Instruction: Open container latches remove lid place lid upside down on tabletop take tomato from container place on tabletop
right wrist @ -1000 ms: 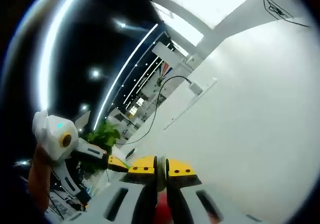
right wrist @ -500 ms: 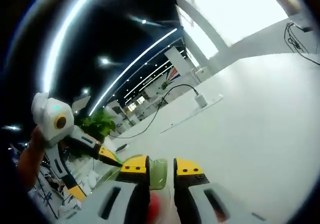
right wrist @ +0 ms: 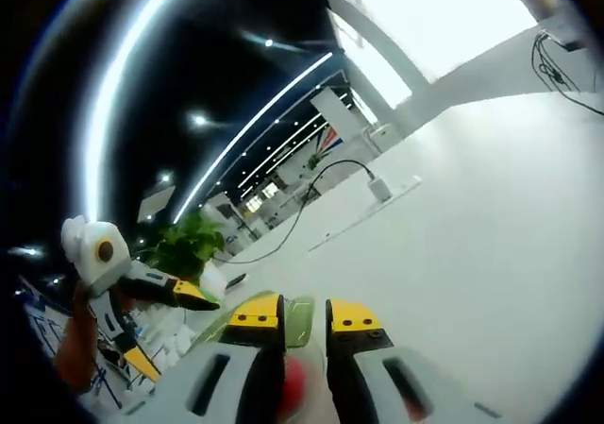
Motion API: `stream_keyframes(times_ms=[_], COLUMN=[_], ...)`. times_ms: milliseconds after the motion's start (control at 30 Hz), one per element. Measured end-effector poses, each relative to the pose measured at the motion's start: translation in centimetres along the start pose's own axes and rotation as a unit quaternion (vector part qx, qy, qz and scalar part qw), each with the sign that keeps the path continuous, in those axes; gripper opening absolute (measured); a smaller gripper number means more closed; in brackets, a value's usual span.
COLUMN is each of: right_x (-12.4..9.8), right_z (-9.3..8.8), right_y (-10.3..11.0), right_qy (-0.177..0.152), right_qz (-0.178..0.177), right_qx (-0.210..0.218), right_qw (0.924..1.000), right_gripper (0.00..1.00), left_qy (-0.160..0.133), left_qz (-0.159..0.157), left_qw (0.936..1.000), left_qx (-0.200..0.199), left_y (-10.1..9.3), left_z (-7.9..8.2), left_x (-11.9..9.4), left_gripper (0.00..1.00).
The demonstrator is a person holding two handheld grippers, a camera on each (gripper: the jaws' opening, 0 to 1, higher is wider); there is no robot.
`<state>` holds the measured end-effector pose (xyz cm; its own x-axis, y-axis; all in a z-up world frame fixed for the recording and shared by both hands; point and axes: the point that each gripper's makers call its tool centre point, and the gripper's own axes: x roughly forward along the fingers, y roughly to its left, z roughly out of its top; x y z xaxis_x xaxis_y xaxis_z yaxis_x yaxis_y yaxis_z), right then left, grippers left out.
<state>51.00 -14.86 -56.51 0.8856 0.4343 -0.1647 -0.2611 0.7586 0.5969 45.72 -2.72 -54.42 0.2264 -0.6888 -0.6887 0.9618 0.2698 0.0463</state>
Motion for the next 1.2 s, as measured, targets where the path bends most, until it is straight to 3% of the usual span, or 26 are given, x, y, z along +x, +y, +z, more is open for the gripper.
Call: stream_keyframes(times_ms=[200,267,433,500,600,767,900,1033,1100,1200], right_x=[-1.0,-1.1,-2.0,-2.6,-3.6,-4.8,-5.7,-6.7,-7.2,-7.2], right_z=[-0.3,-0.4,-0.7,-0.6,-0.8,-2.3,-3.0,-3.6,-3.9,-3.9], right_y=[1.3,1.7,2.1,2.6,3.7,5.8,7.2,8.6,9.5,9.3], right_qy=[0.000,0.003,0.013,0.012,0.019,0.052,0.060,0.055,0.047,0.049], right_qz=[0.016,0.021,0.028,0.034,0.043,0.081,0.109,0.137,0.156,0.161], right_qx=[-0.013,-0.031,-0.048,-0.074,-0.140,-0.209,-0.234,-0.271,-0.301,-0.317], right_qw=[0.9998,0.9993,0.9984,0.9966,0.9891,0.9732,0.9642,0.9514,0.9395,0.9335], right_gripper=[0.12,0.13,0.13,0.13,0.13,0.15,0.15,0.19,0.22,0.23], left_qy=[-0.065,-0.073,-0.129,-0.134,-0.152,-0.188,-0.219,-0.223,-0.224,-0.239], left_qz=[0.016,0.026,0.058,0.068,0.089,0.109,0.116,0.128,0.129,0.132], left_qw=[0.9964,0.9955,0.9880,0.9868,0.9825,0.9727,0.9631,0.9607,0.9603,0.9564], left_qx=[-0.052,-0.054,-0.063,-0.061,-0.060,-0.081,-0.105,-0.105,-0.105,-0.104], left_y=[0.0,0.0,-0.1,-0.4,-0.7,-1.2,-1.5,-1.9,-2.0,-2.0], left_z=[-0.6,-1.2,-1.5,-2.2,-3.2,-4.8,-6.1,-7.2,-7.6,-7.7], left_x=[-1.5,-1.9,-3.9,-4.6,-5.6,-7.0,-7.8,-7.8,-7.7,-7.8], left_gripper=[0.61,0.60,0.59,0.59,0.57,0.55,0.55,0.51,0.51,0.50])
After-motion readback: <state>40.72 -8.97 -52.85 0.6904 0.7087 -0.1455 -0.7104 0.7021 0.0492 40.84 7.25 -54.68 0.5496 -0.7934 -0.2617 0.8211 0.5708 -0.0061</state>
